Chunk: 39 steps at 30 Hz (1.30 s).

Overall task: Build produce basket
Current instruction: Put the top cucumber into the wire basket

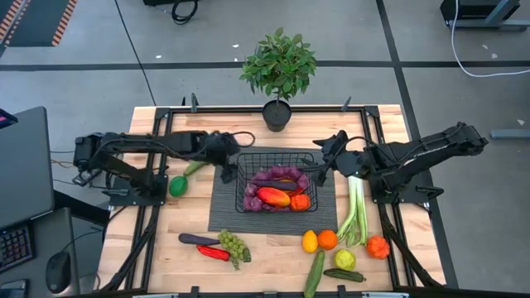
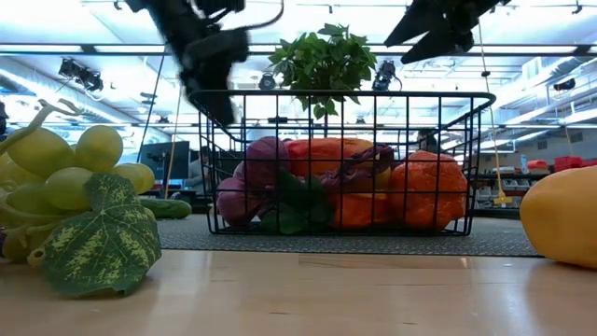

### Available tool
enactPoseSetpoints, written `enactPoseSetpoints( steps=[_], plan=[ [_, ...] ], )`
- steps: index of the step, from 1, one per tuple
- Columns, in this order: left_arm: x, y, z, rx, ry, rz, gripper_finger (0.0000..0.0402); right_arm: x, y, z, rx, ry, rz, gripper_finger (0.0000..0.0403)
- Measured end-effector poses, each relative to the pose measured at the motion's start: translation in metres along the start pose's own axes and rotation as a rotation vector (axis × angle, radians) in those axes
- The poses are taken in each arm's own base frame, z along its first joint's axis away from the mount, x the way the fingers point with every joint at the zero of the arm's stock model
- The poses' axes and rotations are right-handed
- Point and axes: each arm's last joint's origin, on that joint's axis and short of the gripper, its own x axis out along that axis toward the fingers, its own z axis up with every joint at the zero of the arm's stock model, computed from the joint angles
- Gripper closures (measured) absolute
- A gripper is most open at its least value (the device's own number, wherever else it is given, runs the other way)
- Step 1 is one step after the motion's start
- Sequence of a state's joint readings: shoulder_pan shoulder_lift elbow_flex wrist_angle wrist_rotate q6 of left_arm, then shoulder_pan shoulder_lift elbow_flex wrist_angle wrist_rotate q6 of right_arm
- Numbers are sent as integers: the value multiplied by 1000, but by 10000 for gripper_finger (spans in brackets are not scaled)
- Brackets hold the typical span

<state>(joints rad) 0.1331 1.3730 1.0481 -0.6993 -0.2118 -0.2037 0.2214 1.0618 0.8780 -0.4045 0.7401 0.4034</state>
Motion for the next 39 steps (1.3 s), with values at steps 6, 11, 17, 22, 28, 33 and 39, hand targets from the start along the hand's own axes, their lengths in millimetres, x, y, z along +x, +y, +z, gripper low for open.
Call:
enactPoseSetpoints(
  steps=[6, 11, 17, 22, 28, 33, 39],
  plan=[
    [-9, 25, -19, 64, 128, 87, 119, 0, 0, -1, 48, 10, -3, 55],
    [0, 43, -54, 17, 169, 56, 133, 5, 4, -4, 56, 29, -5, 55],
    [15, 65, -94, -147, 139, 111, 143, 19, 12, -13, 28, 73, -29, 55],
    [24, 82, -111, -281, 190, 166, 143, 31, 18, -20, 4, 101, -49, 55],
    [33, 90, -114, -353, 223, 119, 143, 47, 27, -27, 3, 119, -55, 55],
    [33, 88, -114, -393, 229, 58, 143, 56, 30, -32, -2, 151, -37, 55],
    [43, 88, -115, -426, 273, 70, 143, 59, 30, -32, -11, 156, -37, 55]
  ],
)
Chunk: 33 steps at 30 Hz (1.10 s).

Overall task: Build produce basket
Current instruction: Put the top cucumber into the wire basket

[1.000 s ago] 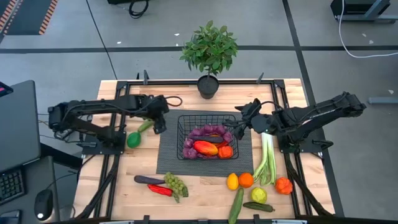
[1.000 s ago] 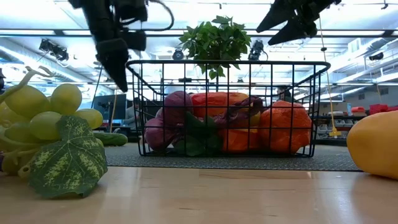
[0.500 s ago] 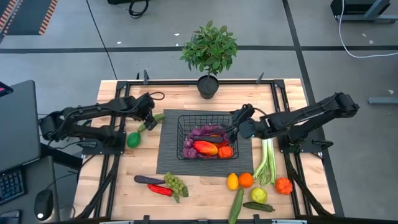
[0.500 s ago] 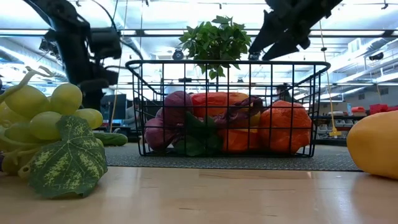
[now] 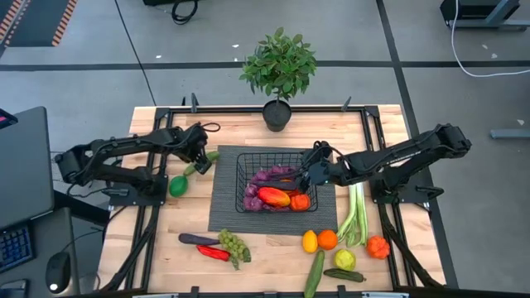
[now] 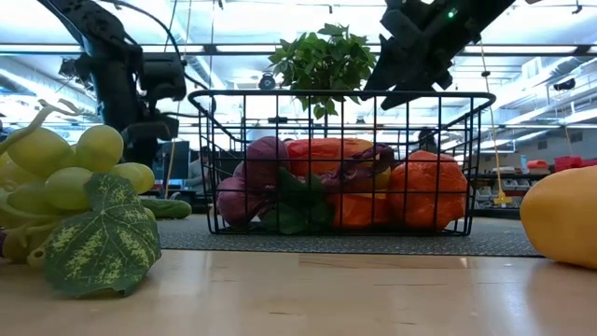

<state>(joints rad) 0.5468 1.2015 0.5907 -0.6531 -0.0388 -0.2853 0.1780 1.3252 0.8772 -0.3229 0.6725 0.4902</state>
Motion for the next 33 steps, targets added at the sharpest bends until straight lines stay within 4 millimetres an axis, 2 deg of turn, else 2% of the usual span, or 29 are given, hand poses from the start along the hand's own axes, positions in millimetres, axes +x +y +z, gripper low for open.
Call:
enactPoseSetpoints(
  steps=[6, 10, 13, 16, 20, 26, 33],
  plan=[
    [26, 0, 2, -37, 99, 88, 143, -1, 0, 2, -29, -14, 4, 55],
    [39, -4, 3, -23, 137, 82, 148, -1, 0, 1, -42, -11, 4, 55],
    [40, -7, 4, 18, 137, 79, 169, -1, 1, 1, -57, -8, 11, 55],
    [35, -9, 10, 18, 111, 65, 210, -1, 1, 1, -61, -1, 23, 55],
    [18, -16, 34, 13, 34, 35, 273, -3, 3, -1, -69, 3, 33, 55],
    [-22, -31, 68, 59, -21, 15, 274, -13, 4, -1, -72, -15, 39, 55],
    [-86, -60, 102, 139, -166, -47, 271, -41, -4, 1, -15, -26, 72, 55]
  ],
)
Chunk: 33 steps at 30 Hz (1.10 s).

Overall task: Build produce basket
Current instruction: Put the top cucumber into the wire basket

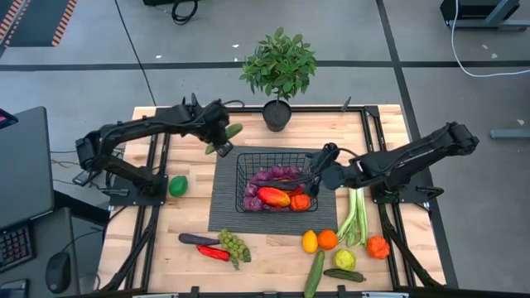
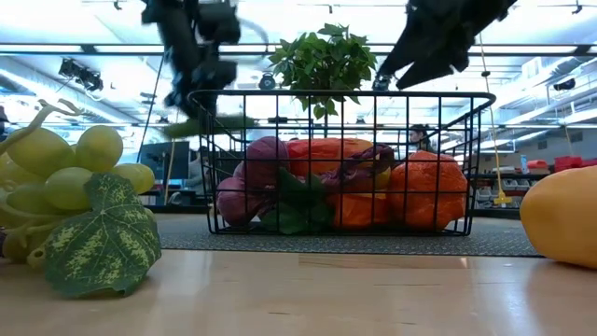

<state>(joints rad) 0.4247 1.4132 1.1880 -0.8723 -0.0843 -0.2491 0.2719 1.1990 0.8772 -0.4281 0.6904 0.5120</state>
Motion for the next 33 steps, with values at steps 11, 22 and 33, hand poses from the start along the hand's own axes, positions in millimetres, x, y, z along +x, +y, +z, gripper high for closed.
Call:
enactPoseSetpoints(
  steps=[11, 22, 33],
  plan=[
    [-32, -86, 12, 297, -313, -250, 262, -22, -10, 1, -3, -61, -68, 55],
    [-23, -135, -4, 389, -310, -346, 258, -28, -12, 2, 72, -33, 4, 55],
    [24, -161, -5, 456, -306, -249, 224, -31, -15, 0, 56, -11, 4, 55]
  ],
)
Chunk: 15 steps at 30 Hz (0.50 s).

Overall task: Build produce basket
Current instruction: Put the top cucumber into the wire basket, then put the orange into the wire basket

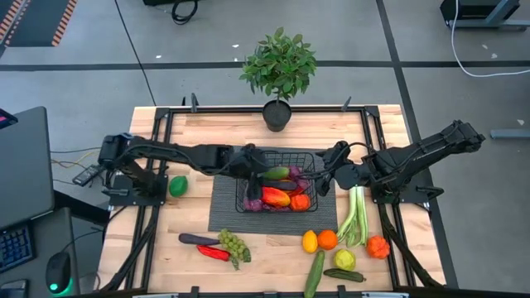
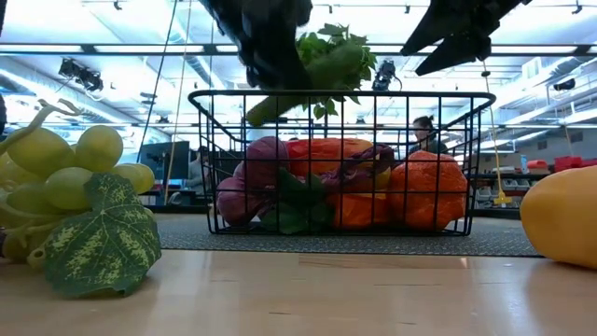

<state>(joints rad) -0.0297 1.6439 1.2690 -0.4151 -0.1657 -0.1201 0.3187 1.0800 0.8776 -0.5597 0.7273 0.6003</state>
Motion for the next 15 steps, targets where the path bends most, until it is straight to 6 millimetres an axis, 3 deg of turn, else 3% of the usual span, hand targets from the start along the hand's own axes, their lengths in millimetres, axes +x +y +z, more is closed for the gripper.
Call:
enactPoseSetpoints(
  steps=[11, 15],
  plan=[
    [-8, 1, 2, 10, -11, -6, 104, -13, -11, 7, 50, -32, 35, 55],
    [-13, 3, -3, 54, 39, 4, 88, -13, -10, 5, 70, 10, 78, 55]
  ],
)
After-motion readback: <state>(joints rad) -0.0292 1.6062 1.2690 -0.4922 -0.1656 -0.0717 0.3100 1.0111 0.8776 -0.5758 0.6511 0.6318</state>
